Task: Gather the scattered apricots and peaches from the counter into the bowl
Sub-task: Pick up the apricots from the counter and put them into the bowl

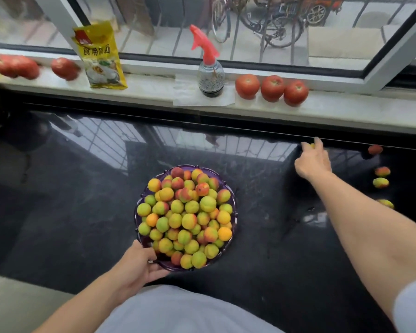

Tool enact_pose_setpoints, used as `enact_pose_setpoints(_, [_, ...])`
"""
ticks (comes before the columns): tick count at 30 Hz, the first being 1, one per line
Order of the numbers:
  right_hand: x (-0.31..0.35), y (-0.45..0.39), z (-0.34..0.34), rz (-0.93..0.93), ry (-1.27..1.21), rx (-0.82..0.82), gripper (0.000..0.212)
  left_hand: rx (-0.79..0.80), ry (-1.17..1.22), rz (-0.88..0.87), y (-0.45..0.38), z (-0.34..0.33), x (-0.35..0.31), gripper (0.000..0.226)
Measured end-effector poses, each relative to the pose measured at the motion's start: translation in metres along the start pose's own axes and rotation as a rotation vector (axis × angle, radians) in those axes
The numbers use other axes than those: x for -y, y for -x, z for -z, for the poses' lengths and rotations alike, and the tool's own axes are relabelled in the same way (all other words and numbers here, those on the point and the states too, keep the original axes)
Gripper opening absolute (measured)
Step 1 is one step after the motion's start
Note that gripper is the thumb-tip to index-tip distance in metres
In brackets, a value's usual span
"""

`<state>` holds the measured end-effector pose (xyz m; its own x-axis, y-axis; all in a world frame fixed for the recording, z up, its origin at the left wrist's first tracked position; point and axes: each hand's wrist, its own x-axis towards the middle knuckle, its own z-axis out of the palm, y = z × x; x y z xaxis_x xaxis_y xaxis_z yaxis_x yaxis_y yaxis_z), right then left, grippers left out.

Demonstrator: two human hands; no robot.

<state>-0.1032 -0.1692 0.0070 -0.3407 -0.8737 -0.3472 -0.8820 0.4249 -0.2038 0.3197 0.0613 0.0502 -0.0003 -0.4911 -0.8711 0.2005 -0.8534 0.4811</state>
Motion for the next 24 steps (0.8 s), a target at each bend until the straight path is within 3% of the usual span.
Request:
enact_pose_setpoints(7, [-0.014, 0.045, -0.040, 0.239, -0.111, -0.200, 0.021, -0.049, -0.002, 0.013, -0.004, 0.002, 0.003, 0.057])
enact_pose_setpoints(12, [-0.003, 0.144, -0.062, 0.060, -0.490, -0.132, 0.036, -0.013, -0.038, 0.009, 0.002, 0.001, -0.001, 0.060])
enact_pose_setpoints(14, [0.002, 0.194, -0.066, 0.057, -0.591, -0.145, 0.032, 0.009, -0.038, 0.023, 0.006, 0.001, -0.003, 0.059])
enact_pose_setpoints(17, [0.012, 0.262, -0.066, 0.106, -0.719, -0.145, 0.024, 0.038, -0.058, 0.073, 0.005, 0.006, 0.000, 0.054])
enact_pose_setpoints(20, [0.030, 0.314, -0.066, 0.240, -0.784, -0.071, 0.032, 0.100, -0.172, 0.136, 0.007, 0.000, 0.011, 0.039])
enact_pose_setpoints(24, [0.052, 0.343, -0.084, 0.510, -0.561, 0.028, 0.047, 0.164, -0.348, 0.131, 0.007, -0.003, 0.027, 0.032])
